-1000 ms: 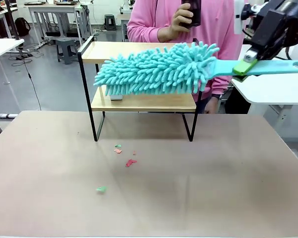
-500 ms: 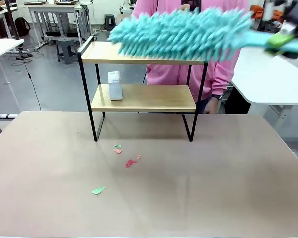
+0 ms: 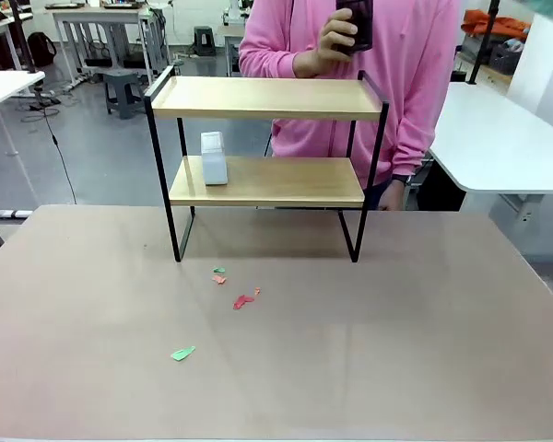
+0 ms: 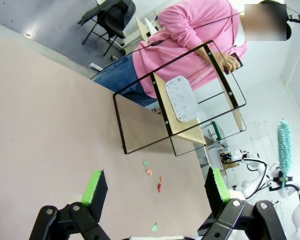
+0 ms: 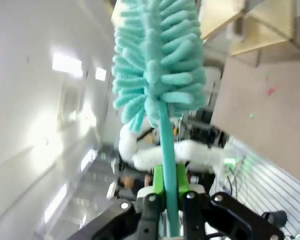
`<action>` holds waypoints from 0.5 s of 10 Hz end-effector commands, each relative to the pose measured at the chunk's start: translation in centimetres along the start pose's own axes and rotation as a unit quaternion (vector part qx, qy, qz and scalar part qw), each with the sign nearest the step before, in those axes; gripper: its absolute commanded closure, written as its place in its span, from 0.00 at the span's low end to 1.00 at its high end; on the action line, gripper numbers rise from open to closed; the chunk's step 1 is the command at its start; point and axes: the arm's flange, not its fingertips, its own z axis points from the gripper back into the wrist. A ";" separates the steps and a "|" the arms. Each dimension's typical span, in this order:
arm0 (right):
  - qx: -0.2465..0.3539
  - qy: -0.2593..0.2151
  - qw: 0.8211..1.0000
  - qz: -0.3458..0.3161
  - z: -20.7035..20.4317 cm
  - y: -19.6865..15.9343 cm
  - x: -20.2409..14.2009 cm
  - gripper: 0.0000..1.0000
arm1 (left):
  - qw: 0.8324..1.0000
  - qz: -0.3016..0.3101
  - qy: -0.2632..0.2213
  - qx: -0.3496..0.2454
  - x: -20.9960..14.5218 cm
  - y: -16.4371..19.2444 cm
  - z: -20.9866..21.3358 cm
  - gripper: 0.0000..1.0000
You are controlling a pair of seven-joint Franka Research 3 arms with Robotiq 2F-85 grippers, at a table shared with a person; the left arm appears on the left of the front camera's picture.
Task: Clean the shelf.
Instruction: Clean the remaining tier of the Shelf with the Duster once objects are removed.
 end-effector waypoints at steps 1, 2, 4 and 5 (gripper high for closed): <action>-0.083 -0.111 0.987 -0.078 0.1 -5.6 -0.8 1.00 | 1.000 -0.009 -0.011 -0.008 -0.3 0.0 -0.3 0.00; -0.128 -0.132 0.974 -0.132 0.3 -8.8 -1.2 1.00 | 1.000 -0.009 -0.011 -0.008 -0.3 0.0 -0.3 0.00; -0.179 -0.110 0.957 -0.198 -1.6 -13.5 -0.1 1.00 | 1.000 -0.009 -0.011 -0.008 -0.3 0.0 -0.3 0.00; -0.181 -0.088 0.959 -0.199 -3.4 -14.8 1.4 1.00 | 1.000 -0.009 -0.011 -0.008 -0.3 0.0 -0.3 0.00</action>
